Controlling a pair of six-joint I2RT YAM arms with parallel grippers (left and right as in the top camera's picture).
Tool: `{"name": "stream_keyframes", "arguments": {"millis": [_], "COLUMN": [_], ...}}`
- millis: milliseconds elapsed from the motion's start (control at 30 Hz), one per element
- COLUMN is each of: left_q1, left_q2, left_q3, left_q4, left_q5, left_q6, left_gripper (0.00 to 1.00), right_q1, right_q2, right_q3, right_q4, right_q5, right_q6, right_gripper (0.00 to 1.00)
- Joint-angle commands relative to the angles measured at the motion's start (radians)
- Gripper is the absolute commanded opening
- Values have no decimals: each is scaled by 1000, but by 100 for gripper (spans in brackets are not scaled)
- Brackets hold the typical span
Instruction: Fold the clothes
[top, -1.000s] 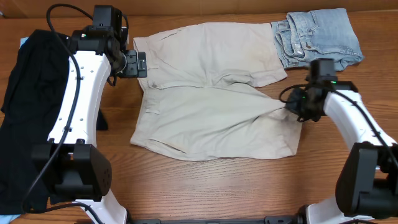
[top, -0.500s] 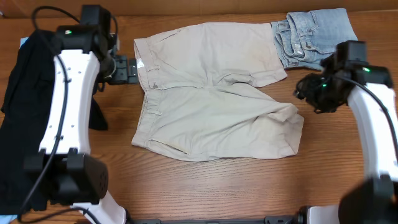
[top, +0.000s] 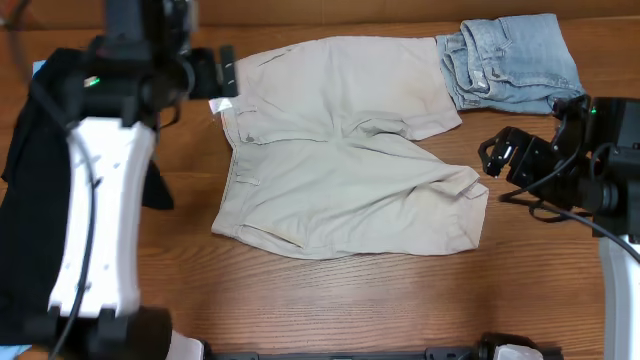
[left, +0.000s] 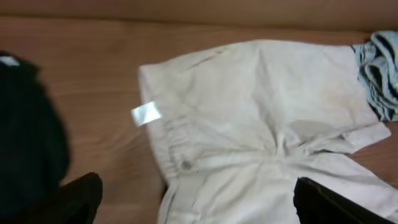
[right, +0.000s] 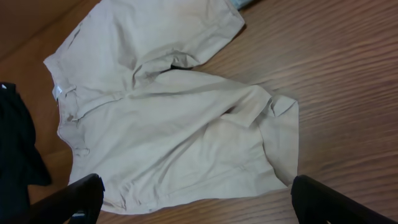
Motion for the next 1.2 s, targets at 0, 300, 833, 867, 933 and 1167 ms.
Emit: {"name": "stream_keyframes", "arguments": {"millis": [0,300,833,867,933,1167], "left_q1": [-28,-77,-84,-82,-76,-30], "left_q2": [182,475,641,646,646,646], "left_q3": [-53,-53,-53,-53,-54,-53], "left_q4": [56,79,32,31,32,23], "left_q5": [113,149,5,-10,-48,-164], "left_q6": [48,44,21,14,-2,3], "left_gripper": [99,93,95,95,96,100], "right_q1": [5,5,5,5,5,5], "right_q2": [27,92,123,124,127,159], "right_q3": [5,4,-2,-2,-2,-9], "right_q4": [0,-2,5,5,5,10], "right_q5": [-35,-35,-31,-31,-32,-31], "right_q6": [1,1,1,1,1,0], "right_gripper": [100,100,100,100,100,100]}}
